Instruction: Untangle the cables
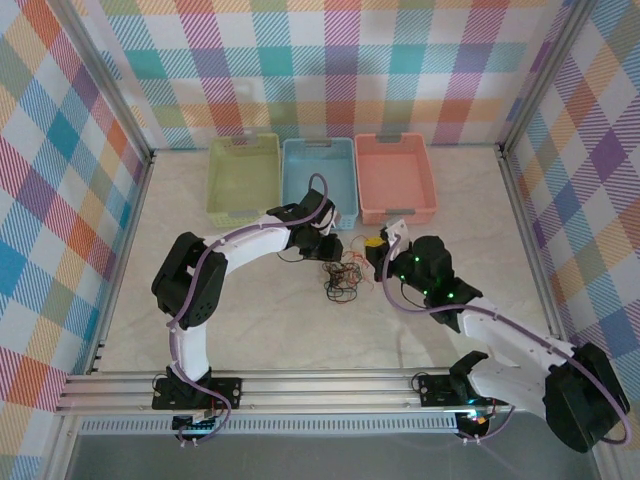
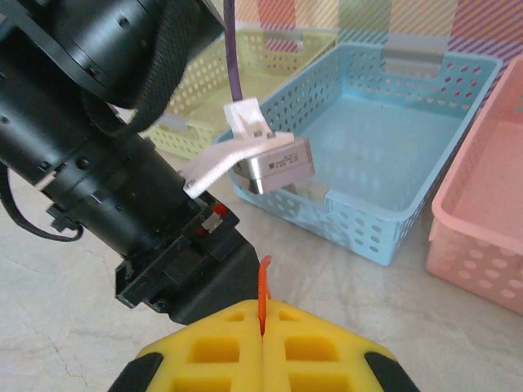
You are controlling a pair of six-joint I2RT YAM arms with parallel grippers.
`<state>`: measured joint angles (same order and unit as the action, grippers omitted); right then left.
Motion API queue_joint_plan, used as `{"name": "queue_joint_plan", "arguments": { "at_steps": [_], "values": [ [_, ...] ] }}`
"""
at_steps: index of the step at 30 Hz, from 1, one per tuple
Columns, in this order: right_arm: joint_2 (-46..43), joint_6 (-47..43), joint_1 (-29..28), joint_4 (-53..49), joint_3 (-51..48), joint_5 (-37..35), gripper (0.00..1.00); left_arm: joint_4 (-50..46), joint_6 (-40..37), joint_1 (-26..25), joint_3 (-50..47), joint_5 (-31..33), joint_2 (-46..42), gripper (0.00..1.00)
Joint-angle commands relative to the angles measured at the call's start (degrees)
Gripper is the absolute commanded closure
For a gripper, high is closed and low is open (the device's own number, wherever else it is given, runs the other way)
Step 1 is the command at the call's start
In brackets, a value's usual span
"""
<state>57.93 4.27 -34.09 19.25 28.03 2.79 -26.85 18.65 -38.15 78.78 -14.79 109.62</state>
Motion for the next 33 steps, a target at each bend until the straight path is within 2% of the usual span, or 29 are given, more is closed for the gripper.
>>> {"name": "queue_joint_plan", "arguments": {
  "at_steps": [1, 6, 11, 14, 16, 17, 18, 19, 25, 29, 33],
  "values": [
    [-2.1, 1.2, 0.4, 4.1, -1.1, 0.7, 1.0, -1.6, 0.6, -0.8, 0.0, 1.4, -0.6, 0.75],
    [1.8, 1.5, 0.3, 2.1, 0.9, 2.5, 1.0, 3.0, -1.0, -0.9, -3.3, -2.7, -4.4, 0.74],
    [4.6, 1.9, 0.3, 1.2, 2.3, 3.0, 1.0, 5.8, -7.4, -0.9, -6.0, -6.1, -11.2, 0.47],
    [5.2, 2.0, 0.4, 0.8, 2.6, 2.8, 1.0, 0.9, -14.5, -0.9, -4.0, -3.2, -13.1, 0.4],
    [5.6, 2.1, 0.4, 0.9, 2.6, 2.8, 1.0, 1.2, -18.9, -1.0, -3.8, -4.4, -13.2, 0.37],
    [5.8, 2.1, 0.4, 0.9, 2.7, 2.8, 1.0, 4.0, -21.3, -1.2, -5.4, -6.4, -13.6, 0.18],
    [6.1, 2.1, 0.4, 0.9, 2.8, 2.9, 1.0, 6.4, -23.3, -1.5, -6.6, -7.1, -14.0, 0.09],
    [6.3, 2.1, 0.4, 0.9, 2.7, 2.9, 1.0, 8.5, -26.2, -1.9, -7.7, -7.3, -14.5, 0.08],
    [6.5, 2.1, 0.8, 1.1, 2.7, 2.9, 1.0, 17.8, -37.6, -2.1, -9.9, -10.5, -13.4, 0.09],
    [6.0, 2.1, 0.8, 1.0, 2.6, 3.0, 1.0, 19.1, -37.3, -2.1, -7.6, -10.4, -10.4, 0.22],
    [5.9, 2.1, 0.9, 0.9, 2.6, 3.1, 1.0, 25.7, -36.0, -2.1, -9.1, -12.6, -8.6, 0.27]
  ]
}}
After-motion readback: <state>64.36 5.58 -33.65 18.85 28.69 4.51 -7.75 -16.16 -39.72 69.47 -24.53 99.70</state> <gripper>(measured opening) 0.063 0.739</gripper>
